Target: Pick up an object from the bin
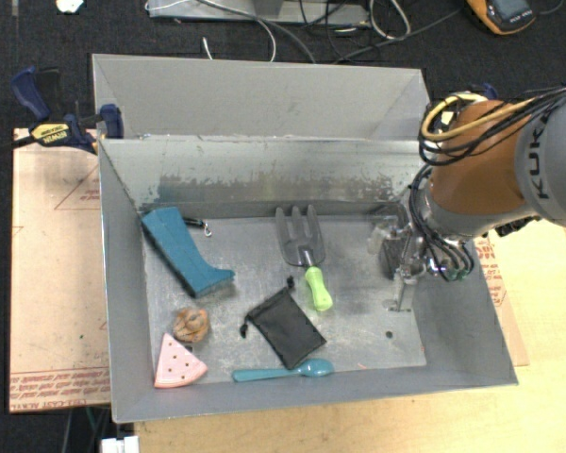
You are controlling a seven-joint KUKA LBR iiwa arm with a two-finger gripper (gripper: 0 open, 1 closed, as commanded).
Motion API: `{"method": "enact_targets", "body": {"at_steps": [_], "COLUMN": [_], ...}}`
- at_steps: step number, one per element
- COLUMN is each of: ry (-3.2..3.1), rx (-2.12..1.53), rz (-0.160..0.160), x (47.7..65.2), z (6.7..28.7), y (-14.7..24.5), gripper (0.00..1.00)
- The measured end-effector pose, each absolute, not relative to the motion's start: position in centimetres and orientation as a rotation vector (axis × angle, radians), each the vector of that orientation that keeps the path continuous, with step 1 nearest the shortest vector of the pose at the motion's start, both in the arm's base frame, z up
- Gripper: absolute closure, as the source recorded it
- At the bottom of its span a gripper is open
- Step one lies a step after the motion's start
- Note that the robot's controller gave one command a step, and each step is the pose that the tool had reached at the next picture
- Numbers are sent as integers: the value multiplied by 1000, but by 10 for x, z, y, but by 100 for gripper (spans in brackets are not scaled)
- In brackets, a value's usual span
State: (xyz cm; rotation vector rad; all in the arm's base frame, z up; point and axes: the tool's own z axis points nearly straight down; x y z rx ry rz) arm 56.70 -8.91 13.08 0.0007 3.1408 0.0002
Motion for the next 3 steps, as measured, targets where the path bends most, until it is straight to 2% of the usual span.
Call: {"method": "enact_targets", "body": {"at_steps": [1,2,3], "ry": [3084,3019,2831], "rx": [-582,-843,-1359], "rz": [1,-1,9], "x": [558,545,586], "z": [84,101,100], "y": [-30,3,55], "gripper": [0,0,0]}}
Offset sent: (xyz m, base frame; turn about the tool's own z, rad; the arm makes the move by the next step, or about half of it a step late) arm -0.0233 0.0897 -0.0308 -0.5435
